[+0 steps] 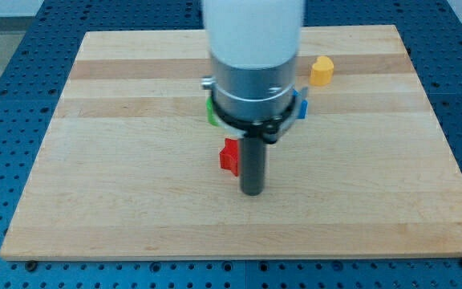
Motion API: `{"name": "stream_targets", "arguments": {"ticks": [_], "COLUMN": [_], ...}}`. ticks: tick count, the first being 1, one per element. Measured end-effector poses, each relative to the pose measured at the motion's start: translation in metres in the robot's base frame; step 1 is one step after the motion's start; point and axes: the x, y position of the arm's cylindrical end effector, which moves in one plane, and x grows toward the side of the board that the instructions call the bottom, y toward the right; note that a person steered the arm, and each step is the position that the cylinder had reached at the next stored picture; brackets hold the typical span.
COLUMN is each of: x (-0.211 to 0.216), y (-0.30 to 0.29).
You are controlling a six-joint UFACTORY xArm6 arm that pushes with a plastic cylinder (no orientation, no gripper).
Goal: Move the red star left to the red circle
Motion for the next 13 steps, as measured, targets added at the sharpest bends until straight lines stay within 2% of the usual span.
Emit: {"name": "stream_targets", "arguments": {"ticks": [2,6,10,12,13], "x": [-0.019,-0.042,-0.065,-0.077,-0.076], "y": [0.012,-0.050,-0.012,-0.019,-0.042]}}
